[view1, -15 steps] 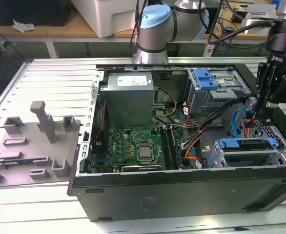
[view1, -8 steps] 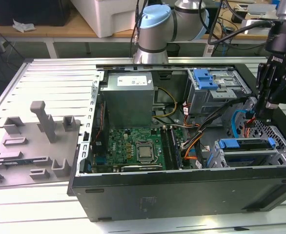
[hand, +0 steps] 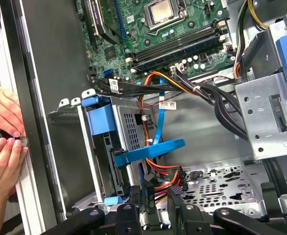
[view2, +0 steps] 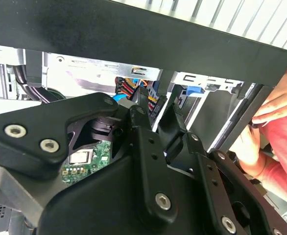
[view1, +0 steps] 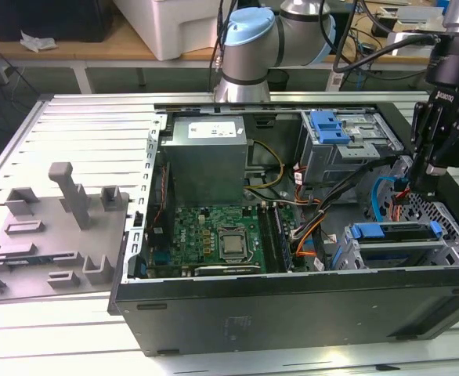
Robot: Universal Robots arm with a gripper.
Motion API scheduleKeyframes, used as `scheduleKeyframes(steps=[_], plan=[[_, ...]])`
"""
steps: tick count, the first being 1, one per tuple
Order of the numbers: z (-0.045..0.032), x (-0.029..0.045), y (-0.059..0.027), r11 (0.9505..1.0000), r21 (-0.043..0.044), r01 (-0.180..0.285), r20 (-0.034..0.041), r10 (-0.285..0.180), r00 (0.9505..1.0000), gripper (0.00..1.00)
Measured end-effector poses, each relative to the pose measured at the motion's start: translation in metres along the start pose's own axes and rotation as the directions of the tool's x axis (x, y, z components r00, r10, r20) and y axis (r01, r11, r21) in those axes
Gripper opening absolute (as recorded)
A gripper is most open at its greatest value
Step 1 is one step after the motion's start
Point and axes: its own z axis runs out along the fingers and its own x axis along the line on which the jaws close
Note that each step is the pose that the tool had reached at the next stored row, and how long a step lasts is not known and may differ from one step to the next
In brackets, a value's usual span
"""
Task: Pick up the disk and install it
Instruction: 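Insert the first disk wire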
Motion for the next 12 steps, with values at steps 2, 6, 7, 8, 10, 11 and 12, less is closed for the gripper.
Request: scheduleKeyframes(steps=[2, 6, 7, 8, 10, 11, 12], plan=[[0.0002, -0.0001, 0.0000, 1.0000, -0.0001, -0.001, -0.0005, 0.001, 1.0000, 0.21], [0.0006, -0.0002, 0.0000, 1.0000, -0.0006, -0.002, -0.0008, 0.002, 1.0000, 0.17], [0.0006, -0.0003, 0.0000, 1.0000, -0.0007, -0.002, -0.0007, 0.002, 1.0000, 0.17], [0.0007, -0.0003, 0.0003, 1.0000, -0.0007, -0.002, -0.0006, 0.002, 1.0000, 0.17], [0.0008, 0.0000, 0.0012, 1.0000, -0.0006, -0.002, -0.0007, 0.002, 1.0000, 0.17], [0.0008, 0.0002, 0.0017, 1.0000, -0.0007, -0.002, -0.0008, 0.002, 1.0000, 0.17], [0.0008, 0.0003, 0.0025, 1.0000, -0.0006, -0.002, -0.0012, 0.002, 1.0000, 0.17]])
